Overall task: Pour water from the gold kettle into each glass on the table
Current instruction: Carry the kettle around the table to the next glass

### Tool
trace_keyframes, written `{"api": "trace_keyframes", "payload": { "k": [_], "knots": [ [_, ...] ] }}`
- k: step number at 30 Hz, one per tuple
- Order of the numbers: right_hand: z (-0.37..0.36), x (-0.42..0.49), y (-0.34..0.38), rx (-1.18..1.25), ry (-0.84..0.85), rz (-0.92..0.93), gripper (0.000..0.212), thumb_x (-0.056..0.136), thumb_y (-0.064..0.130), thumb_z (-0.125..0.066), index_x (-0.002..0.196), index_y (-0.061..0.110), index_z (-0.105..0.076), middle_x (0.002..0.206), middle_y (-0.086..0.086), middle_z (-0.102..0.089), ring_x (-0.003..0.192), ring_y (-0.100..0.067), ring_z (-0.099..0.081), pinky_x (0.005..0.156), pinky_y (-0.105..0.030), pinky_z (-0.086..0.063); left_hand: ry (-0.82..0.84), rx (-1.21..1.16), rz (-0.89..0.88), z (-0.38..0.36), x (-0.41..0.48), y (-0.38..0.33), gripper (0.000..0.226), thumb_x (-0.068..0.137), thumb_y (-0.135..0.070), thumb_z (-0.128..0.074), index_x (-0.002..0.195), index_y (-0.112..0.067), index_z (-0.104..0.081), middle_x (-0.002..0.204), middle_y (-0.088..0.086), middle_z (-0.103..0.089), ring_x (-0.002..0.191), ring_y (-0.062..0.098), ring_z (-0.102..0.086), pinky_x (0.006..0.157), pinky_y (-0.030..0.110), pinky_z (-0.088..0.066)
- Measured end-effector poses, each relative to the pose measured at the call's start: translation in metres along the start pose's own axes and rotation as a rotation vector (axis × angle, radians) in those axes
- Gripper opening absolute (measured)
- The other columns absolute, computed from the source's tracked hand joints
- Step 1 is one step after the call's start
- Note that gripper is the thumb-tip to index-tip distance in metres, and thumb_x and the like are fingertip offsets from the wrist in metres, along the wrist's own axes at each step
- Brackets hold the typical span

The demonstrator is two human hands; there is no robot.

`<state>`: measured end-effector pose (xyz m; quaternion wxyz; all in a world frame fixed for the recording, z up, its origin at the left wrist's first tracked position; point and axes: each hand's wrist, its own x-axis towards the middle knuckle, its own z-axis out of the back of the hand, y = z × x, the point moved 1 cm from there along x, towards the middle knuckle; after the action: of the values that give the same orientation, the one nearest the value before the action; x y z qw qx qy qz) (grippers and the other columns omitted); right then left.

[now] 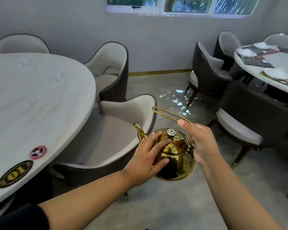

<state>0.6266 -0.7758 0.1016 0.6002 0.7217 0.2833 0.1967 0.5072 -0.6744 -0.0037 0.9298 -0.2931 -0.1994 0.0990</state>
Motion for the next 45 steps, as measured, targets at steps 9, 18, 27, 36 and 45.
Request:
{"api": "trace_keyframes", "payload": {
  "k": [9,18,27,36,45],
  "knots": [
    [0.098,0.099,0.014,-0.017,-0.027,0.001,0.044,0.081,0.01,-0.068,0.052,0.012,-0.036,0.031,0.013,-0.031,0.028,0.0,-0.03,0.039,-0.01,-0.036,0.042,0.015,0.039,-0.067,0.116,-0.021,0.054,0.093,-0.052,-0.035,0.143,-0.036,-0.023,0.155,-0.003,-0.016,0.144,0.013,-0.007,0.117,0.047,-0.009],
    [0.132,0.247,0.012,0.002,0.0,0.001,0.05,0.081,0.011,-0.068,0.044,0.015,-0.035,0.032,0.012,-0.032,0.028,0.0,-0.032,0.04,-0.01,-0.037,0.017,0.054,0.044,-0.095,0.248,0.033,0.055,0.093,-0.052,-0.037,0.144,-0.034,-0.025,0.154,0.0,-0.017,0.144,0.016,-0.011,0.118,0.043,-0.006],
    [0.113,0.418,0.029,-0.003,0.2,-0.039,0.044,0.064,0.02,-0.073,0.037,0.021,-0.038,0.032,0.011,-0.034,0.029,0.001,-0.033,0.04,-0.013,-0.037,-0.074,0.083,0.134,-0.083,0.38,0.107,0.052,0.093,-0.051,-0.038,0.141,-0.04,-0.022,0.154,-0.002,-0.017,0.143,0.013,-0.009,0.116,0.039,-0.002],
    [0.064,0.584,0.026,-0.033,0.44,-0.078,0.052,0.066,0.019,-0.078,0.03,0.02,-0.04,0.03,0.01,-0.033,0.029,0.0,-0.034,0.053,-0.022,-0.041,-0.258,0.141,0.265,-0.062,0.484,0.194,0.052,0.092,-0.05,-0.043,0.139,-0.037,-0.024,0.151,0.0,-0.023,0.142,0.013,-0.012,0.116,0.044,-0.013],
    [-0.029,0.721,0.027,-0.067,0.791,-0.122,0.06,0.079,0.007,-0.066,0.024,0.015,-0.044,0.026,0.006,-0.037,0.026,0.001,-0.038,0.041,-0.009,-0.04,-0.462,0.203,0.532,-0.027,0.557,0.271,0.051,0.092,-0.052,-0.041,0.138,-0.042,-0.022,0.152,-0.005,-0.018,0.142,0.011,-0.01,0.115,0.052,-0.016]
  ]
}}
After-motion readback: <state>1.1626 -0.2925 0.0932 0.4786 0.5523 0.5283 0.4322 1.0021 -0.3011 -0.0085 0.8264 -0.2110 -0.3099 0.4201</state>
